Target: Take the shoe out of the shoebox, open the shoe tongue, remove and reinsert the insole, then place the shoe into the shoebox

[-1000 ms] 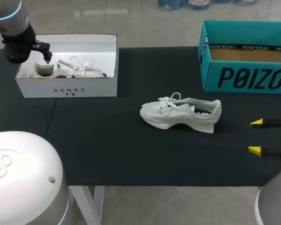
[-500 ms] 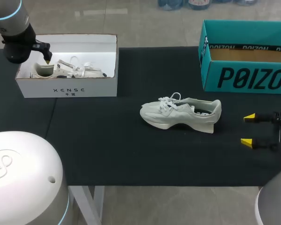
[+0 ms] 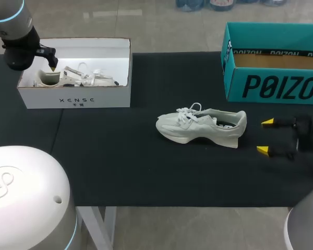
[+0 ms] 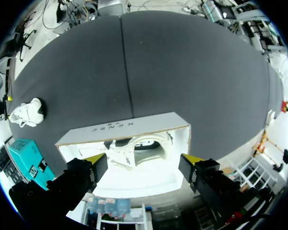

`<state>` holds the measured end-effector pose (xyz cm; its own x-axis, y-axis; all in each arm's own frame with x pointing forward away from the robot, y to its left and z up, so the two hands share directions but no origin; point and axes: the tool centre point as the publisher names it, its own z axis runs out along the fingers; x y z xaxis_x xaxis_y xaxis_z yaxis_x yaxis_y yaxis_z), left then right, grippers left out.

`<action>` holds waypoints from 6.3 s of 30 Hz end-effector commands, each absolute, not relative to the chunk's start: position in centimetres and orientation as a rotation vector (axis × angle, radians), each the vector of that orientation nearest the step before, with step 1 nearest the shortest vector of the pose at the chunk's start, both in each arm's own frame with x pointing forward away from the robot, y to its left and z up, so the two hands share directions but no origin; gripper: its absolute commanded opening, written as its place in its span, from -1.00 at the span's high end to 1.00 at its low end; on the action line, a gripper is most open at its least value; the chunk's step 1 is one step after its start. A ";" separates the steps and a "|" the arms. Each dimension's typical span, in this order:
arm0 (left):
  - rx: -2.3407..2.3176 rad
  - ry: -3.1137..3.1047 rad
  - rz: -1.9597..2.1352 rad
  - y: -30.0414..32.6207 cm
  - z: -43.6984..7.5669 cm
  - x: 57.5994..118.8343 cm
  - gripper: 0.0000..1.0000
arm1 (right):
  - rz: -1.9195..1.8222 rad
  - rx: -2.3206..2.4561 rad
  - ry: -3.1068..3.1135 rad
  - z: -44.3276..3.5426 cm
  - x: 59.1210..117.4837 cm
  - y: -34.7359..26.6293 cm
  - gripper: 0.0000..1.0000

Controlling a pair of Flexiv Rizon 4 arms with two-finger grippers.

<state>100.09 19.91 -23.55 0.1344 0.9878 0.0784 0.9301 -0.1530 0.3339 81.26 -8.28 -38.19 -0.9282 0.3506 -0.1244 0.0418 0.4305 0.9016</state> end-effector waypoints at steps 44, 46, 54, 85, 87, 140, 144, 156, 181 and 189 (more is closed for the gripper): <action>2.202 1.895 0.416 19.9 -23.6 100.1 -1.00 | 1.633 0.246 2.397 -42.4 86.3 -3.5 -1.00; 2.202 1.895 0.416 19.9 -23.6 100.1 -1.00 | 1.635 0.239 2.398 -42.4 86.4 -3.2 -1.00; 2.202 1.895 0.416 19.9 -23.6 100.1 -1.00 | 1.644 0.228 2.404 -43.0 86.7 -1.9 -1.00; 2.202 1.895 0.416 19.9 -23.6 100.1 -1.00 | 1.727 0.221 2.380 -43.5 86.2 -1.2 1.00; 2.202 1.895 0.416 19.9 -23.6 100.1 -1.00 | 1.727 0.221 2.380 -43.5 86.2 -1.2 1.00; 1.770 2.434 0.131 -5.3 -24.6 88.8 -1.00 | 1.727 0.221 2.380 -43.5 86.2 -1.2 1.00; 0.998 2.704 -0.160 -4.7 -23.6 86.8 -1.00 | 1.727 0.221 2.380 -43.5 86.2 -1.2 1.00; 0.092 2.782 -0.167 -4.7 -25.6 82.6 -1.00 | 1.727 0.221 2.380 -43.5 86.2 -1.2 1.00; -0.538 2.706 -0.333 -4.8 -25.8 83.7 -1.00 | 1.727 0.221 2.380 -43.5 86.2 -1.2 1.00; -1.561 2.466 -0.679 -3.7 -25.5 84.8 -1.00 | 1.727 0.221 2.380 -43.5 86.2 -1.2 1.00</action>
<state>84.49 -4.11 -25.27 -0.9459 0.0176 -0.3241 0.0733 0.9843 -0.1604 86.26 -1.32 -43.16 -0.9711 0.2292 -0.0665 0.0075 0.3079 0.9514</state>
